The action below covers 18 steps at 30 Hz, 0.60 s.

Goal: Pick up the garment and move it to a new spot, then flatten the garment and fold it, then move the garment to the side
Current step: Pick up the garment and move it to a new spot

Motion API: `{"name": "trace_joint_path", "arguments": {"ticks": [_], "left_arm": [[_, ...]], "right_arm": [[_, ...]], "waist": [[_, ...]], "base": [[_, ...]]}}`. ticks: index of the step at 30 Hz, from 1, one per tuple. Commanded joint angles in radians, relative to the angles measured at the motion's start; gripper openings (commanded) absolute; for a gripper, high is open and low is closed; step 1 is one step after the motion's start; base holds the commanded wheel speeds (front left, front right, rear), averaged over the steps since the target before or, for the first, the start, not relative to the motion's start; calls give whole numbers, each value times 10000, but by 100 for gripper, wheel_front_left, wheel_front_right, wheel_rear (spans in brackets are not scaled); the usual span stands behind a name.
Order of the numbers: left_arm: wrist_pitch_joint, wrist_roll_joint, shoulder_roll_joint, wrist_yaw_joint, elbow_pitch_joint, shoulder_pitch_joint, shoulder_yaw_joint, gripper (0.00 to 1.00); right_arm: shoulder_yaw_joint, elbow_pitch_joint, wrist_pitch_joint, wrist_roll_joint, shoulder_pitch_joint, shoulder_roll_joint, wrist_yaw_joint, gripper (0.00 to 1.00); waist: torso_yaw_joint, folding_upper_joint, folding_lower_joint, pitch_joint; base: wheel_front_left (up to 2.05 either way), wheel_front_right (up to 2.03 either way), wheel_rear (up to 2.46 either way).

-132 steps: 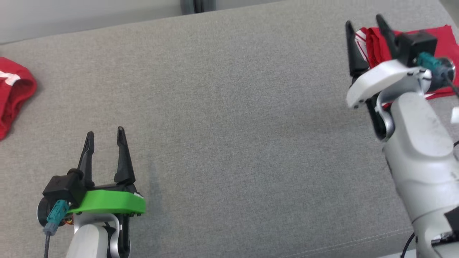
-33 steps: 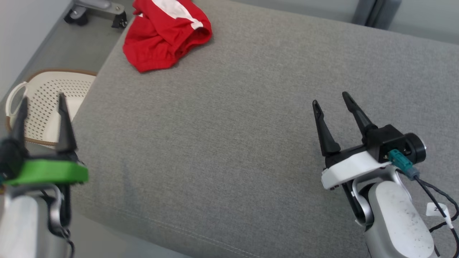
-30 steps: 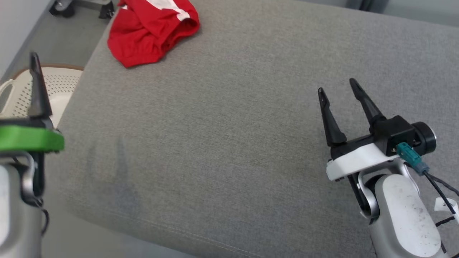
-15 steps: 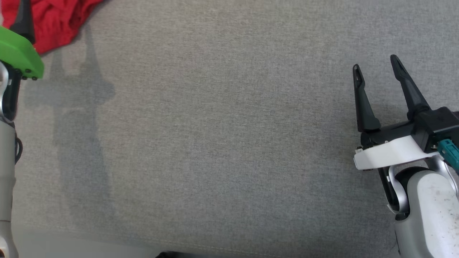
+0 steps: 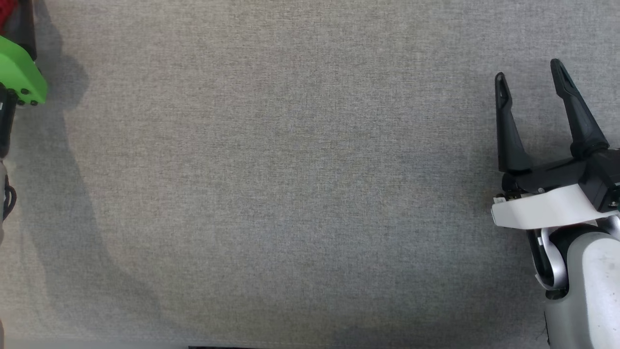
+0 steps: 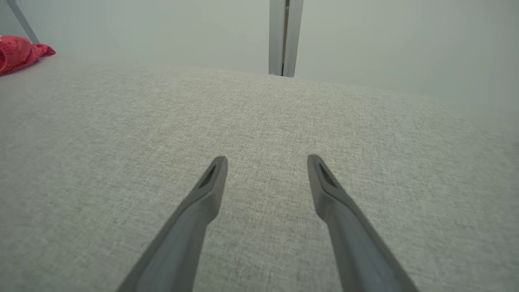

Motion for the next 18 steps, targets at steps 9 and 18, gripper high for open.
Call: {"name": "trace_joint_path", "arguments": {"ticks": [9,18], "left_arm": [[-1273,-67,19,164,1093,-677,160,0],[-1714,470,245,36,852,-932,-612,0]], "right_arm": [[64,372,-367,85,-164,158,-16,100],[121,1470,-1009,400,-184,354,-16,100]], "waist": [[-230,0,-1,-349],[-596,0,-1,-1883]], "base": [[0,0,0],[0,0,0]]}}
